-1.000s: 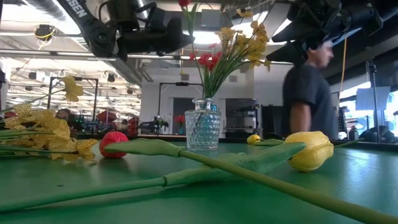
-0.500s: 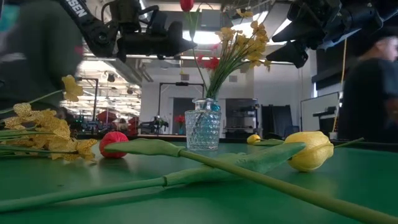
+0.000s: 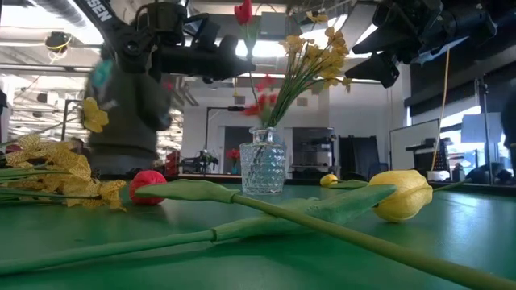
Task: Sort flowers into vase by color
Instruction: Put the top red flower into the blue vase
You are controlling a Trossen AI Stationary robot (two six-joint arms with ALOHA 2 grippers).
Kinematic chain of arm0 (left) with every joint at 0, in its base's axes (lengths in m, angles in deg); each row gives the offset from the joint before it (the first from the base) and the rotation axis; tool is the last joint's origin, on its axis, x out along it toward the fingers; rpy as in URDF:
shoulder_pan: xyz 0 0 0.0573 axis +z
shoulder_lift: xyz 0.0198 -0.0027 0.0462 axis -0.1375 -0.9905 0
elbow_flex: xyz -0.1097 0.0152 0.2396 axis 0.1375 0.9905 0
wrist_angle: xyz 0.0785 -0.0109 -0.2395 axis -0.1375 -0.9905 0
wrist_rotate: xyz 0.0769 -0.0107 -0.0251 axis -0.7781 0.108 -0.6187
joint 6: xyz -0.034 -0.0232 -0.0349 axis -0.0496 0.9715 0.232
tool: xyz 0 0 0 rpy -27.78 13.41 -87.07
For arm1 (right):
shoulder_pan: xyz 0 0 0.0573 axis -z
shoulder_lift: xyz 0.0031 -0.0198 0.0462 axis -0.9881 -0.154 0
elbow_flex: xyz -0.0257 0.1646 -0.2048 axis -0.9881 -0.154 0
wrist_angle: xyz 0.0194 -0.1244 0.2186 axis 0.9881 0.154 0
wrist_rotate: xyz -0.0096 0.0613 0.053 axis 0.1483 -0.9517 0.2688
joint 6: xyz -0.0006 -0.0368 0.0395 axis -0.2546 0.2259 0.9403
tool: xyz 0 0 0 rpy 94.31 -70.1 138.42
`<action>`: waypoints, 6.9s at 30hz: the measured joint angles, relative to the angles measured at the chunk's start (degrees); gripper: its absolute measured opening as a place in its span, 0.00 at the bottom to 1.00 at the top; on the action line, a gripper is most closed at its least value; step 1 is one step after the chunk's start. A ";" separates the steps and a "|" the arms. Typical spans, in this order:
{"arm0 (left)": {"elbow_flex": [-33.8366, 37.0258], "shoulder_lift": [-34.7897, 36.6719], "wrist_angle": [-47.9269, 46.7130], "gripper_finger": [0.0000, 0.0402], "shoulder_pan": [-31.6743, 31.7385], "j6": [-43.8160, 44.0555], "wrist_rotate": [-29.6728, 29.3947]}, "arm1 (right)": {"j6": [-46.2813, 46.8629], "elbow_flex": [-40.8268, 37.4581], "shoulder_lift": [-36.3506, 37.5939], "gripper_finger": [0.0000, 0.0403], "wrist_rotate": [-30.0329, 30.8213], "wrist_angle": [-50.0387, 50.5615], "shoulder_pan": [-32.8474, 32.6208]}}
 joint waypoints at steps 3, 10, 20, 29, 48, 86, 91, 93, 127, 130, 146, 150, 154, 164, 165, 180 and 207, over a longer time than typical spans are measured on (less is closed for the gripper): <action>0.02 1.33 -1.98 0.00 -0.53 0.05 -0.08 | 0.00 0.00 0.00 0.73 0.00 0.01 0.00; 0.02 3.28 -6.01 0.00 -2.85 0.66 0.25 | 0.00 0.00 -0.01 0.73 -0.02 0.03 -0.02; 0.02 3.28 -6.94 0.00 -4.69 0.07 -2.55 | 0.00 0.00 -0.01 0.73 -0.04 0.34 -0.02; 0.02 3.28 -7.53 0.00 -4.47 0.07 -2.60 | -0.04 0.01 -0.01 0.73 -0.07 0.54 -0.02; 0.02 3.28 -10.77 0.00 -2.71 3.58 -2.22 | 0.01 0.02 -0.01 0.73 -2.70 1.97 -0.02; 0.06 32.90 -49.87 0.00 -4.01 13.56 -5.54 | -20.87 0.07 -16.59 0.73 4.63 -5.14 24.03; 0.06 32.90 -49.18 0.00 -3.99 13.60 -5.57 | -23.61 3.63 -18.86 0.73 1.40 -7.74 28.01; 0.06 32.90 -47.89 0.00 -3.99 13.63 -5.34 | -24.92 6.83 -21.77 0.73 0.20 -7.71 28.64; 0.06 32.90 -50.33 0.01 -4.49 14.21 -3.14 | -41.39 37.88 -64.72 0.73 -4.84 11.85 18.34; 0.06 32.90 -50.34 0.01 -4.49 14.21 -3.14 | -39.87 37.92 -65.13 0.72 -5.84 11.78 18.41; 0.06 32.90 -51.28 0.02 -4.49 14.23 -2.49 | -34.29 37.81 -65.01 0.79 -8.79 10.60 18.34; 0.06 32.90 -52.16 0.02 -4.49 14.21 -2.49 | -34.07 37.81 -63.92 0.85 -5.98 11.79 18.34; 0.06 32.90 -52.97 0.02 -4.49 14.21 -2.49 | -34.07 37.81 -61.99 0.86 -5.52 13.21 18.36; 0.06 32.90 -52.97 0.02 -4.49 14.21 -2.49 | -34.18 37.81 -59.94 0.86 -6.08 10.25 18.33; 0.06 32.90 -52.97 0.02 -4.49 14.21 -2.49 | -34.32 37.81 -59.94 0.86 -6.07 9.32 18.13; 0.06 32.90 -53.19 0.02 -4.84 14.21 -2.12 | -34.49 41.08 -65.32 0.81 -4.12 6.77 16.04; 0.06 32.90 -53.41 0.02 -4.84 14.19 -2.09 | -28.08 41.22 -60.94 0.60 -6.08 6.83 16.15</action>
